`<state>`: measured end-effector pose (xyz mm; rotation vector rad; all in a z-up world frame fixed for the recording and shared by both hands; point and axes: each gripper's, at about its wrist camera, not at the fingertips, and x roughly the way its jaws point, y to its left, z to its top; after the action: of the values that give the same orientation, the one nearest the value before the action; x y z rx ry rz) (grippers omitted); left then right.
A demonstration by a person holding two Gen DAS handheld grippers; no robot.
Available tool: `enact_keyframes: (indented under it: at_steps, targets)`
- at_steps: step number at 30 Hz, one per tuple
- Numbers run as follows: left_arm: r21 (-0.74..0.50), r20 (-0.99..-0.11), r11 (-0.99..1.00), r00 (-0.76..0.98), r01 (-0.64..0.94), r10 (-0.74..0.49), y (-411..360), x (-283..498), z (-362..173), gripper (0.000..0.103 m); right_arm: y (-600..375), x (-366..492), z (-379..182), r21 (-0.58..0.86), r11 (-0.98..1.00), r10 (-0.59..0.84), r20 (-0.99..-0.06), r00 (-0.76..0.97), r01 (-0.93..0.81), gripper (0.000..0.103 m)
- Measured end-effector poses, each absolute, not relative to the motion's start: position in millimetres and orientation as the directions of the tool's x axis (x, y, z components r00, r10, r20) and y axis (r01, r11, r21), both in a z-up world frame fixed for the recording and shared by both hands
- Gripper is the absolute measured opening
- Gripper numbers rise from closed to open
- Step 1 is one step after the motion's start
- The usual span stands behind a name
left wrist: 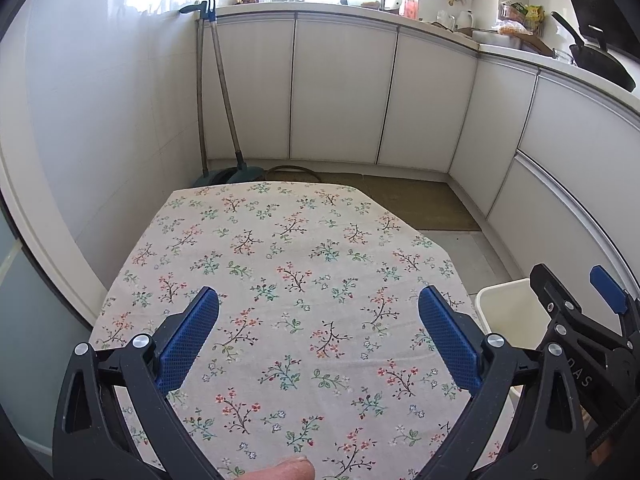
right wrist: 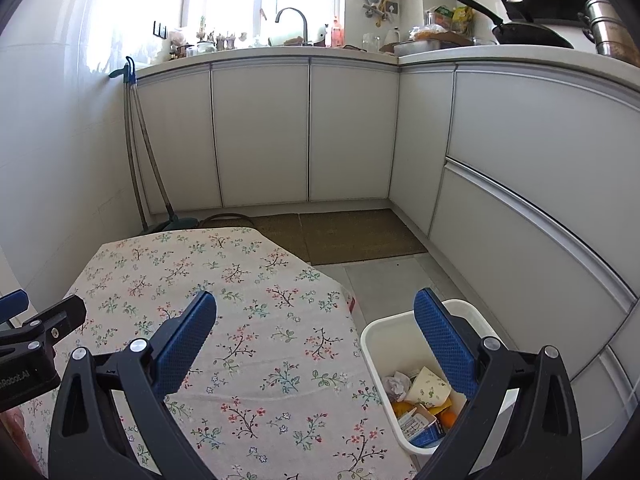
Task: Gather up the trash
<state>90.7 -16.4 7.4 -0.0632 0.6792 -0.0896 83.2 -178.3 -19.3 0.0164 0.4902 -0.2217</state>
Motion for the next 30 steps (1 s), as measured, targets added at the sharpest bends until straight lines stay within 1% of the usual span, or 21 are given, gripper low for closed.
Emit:
enact_keyframes:
  at_steps: [24, 26, 30]
  targets:
    - [-0.057, -0.632, 0.996, 0.769, 0.072, -0.092, -34, 95, 3, 0.096, -192, 81, -22, -0.050, 0.966, -0.246, -0.484, 0.840, 0.254, 0.096]
    - [-0.059, -0.631, 0.995, 0.770, 0.082, -0.101, -37, 95, 2, 0.094, -194, 81, -23, -0.052, 0.965, -0.248, -0.488, 0.837, 0.256, 0.096]
    - [-0.059, -0.630, 0.993, 0.768, 0.103, -0.117, -42, 97, -1, 0.087, -197, 82, -24, -0.046, 0.964, -0.250, -0.497, 0.831, 0.263, 0.096]
